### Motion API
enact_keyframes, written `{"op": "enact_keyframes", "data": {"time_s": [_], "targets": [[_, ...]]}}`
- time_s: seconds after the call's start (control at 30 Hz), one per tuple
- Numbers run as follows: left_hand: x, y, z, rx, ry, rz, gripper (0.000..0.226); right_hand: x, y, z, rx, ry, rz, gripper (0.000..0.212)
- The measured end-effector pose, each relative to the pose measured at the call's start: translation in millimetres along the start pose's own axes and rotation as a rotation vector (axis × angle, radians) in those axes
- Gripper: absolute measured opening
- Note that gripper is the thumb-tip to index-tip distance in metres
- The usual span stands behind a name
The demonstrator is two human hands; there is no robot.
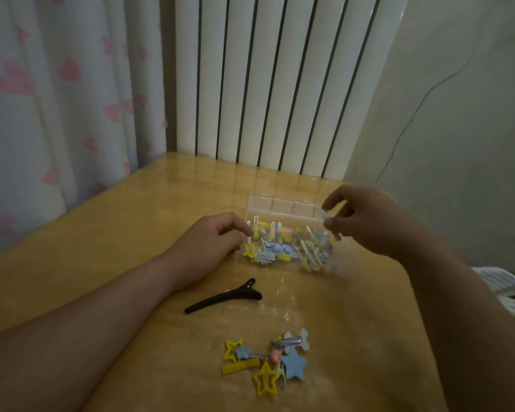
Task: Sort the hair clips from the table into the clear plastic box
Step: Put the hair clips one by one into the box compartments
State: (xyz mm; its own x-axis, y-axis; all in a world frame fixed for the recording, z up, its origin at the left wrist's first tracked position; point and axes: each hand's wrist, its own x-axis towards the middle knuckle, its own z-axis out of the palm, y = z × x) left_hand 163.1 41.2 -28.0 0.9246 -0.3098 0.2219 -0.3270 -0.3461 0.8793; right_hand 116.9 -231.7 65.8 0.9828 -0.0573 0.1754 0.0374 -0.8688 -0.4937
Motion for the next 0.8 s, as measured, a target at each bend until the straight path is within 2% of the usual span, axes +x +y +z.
{"op": "enact_keyframes", "data": {"time_s": [0.1,0.27,0.43,0.8], "targets": [[0,0,0,-0.005,-0.001,0.007,0.021,4,12,6,-0.120,-0.020,0.058,0.007],[0,-1,0,-0.001,-0.008,0.012,0.021,9,17,13,-0.367,-0.115,0.124,0.017],[1,-3,0,-0.007,-0.007,0.012,0.021,11,18,26,-0.501,-0.068,0.146,0.013],[3,-5,0,-0.009,-0.002,0.022,0.020,12,21,32,-0.485,-0.061,0.132,0.007]]}}
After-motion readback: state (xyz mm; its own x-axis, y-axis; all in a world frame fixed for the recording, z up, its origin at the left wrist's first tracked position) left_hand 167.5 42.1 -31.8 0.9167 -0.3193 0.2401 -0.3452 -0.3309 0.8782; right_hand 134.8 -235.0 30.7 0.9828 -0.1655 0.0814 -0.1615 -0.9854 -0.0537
